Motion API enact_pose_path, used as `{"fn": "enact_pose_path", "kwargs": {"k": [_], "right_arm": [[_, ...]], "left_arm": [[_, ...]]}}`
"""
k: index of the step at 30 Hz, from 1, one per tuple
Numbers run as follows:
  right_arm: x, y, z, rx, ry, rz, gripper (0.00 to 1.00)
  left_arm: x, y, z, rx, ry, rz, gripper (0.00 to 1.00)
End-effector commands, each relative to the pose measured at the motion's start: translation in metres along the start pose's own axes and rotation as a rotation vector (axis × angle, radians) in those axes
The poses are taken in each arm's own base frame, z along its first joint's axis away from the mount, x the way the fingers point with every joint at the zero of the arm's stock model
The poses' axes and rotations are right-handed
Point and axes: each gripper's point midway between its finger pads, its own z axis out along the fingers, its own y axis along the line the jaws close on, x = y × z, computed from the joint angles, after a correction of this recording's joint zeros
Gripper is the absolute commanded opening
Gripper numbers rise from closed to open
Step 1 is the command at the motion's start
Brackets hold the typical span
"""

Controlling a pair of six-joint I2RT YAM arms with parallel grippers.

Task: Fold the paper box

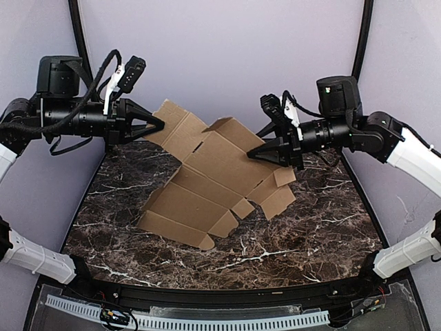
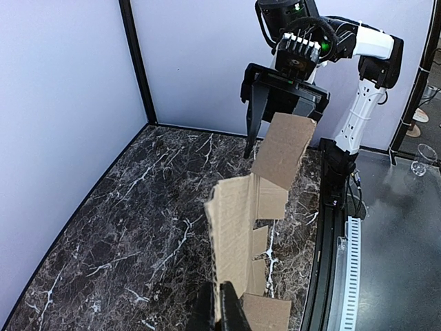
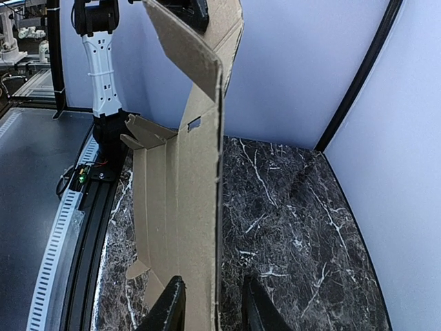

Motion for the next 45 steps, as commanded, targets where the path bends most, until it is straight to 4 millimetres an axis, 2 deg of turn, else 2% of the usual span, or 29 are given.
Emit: {"fn": "enact_pose_path", "kwargs": {"k": [1, 17, 20, 24, 29, 30, 31, 32, 33, 35, 37, 41, 45], "right_arm": [[-0.009, 0.001, -0.005, 0.015, -0.001, -0.018, 0.28], [-0.011, 0.004, -0.007, 0.032, 0.028, -0.015, 0.21], [-0.009, 0.005, -0.005, 0.028, 0.035, -0.01, 0.16], [-0.005, 0.004, -0.001, 0.03, 0.056, -0.006, 0.0], [-0.006, -0.001, 0.0, 0.06, 0.068, -0.005, 0.0], [-0.006, -0.004, -0.001, 0.075, 0.073, -0.005, 0.0], [-0.006, -0.007, 0.0, 0.088, 0.081, -0.001, 0.0], [-0.005, -0.009, 0.0, 0.094, 0.091, 0.002, 0.0], [-0.004, -0.01, 0.0, 0.094, 0.106, 0.005, 0.0], [0.002, -0.014, 0.004, 0.095, 0.153, 0.021, 0.0], [0.01, -0.017, 0.008, 0.095, 0.211, 0.042, 0.0], [0.029, -0.023, 0.016, 0.089, 0.323, 0.107, 0.0], [0.05, -0.021, 0.025, 0.03, 0.419, 0.192, 0.0]], "left_arm": [[0.002, 0.001, 0.0, -0.007, 0.0, 0.011, 0.01], [0.008, 0.002, 0.006, -0.004, 0.019, 0.003, 0.01], [0.008, 0.002, 0.005, -0.009, 0.015, 0.002, 0.01], [0.005, 0.001, 0.003, -0.006, 0.002, 0.005, 0.01], [0.007, 0.004, 0.002, -0.023, 0.007, -0.002, 0.01], [0.008, 0.004, 0.002, -0.028, 0.006, -0.004, 0.03], [0.008, 0.005, 0.0, -0.039, 0.003, -0.002, 0.11], [0.009, 0.006, -0.001, -0.044, 0.001, -0.003, 0.25], [0.01, 0.007, -0.003, -0.055, -0.004, -0.003, 0.31], [0.013, 0.01, -0.005, -0.084, -0.006, -0.01, 0.54], [0.019, 0.015, -0.008, -0.124, 0.0, -0.017, 0.65], [0.028, 0.027, -0.015, -0.21, 0.006, -0.035, 0.77], [0.022, 0.04, -0.032, -0.313, -0.027, -0.033, 0.87]]}}
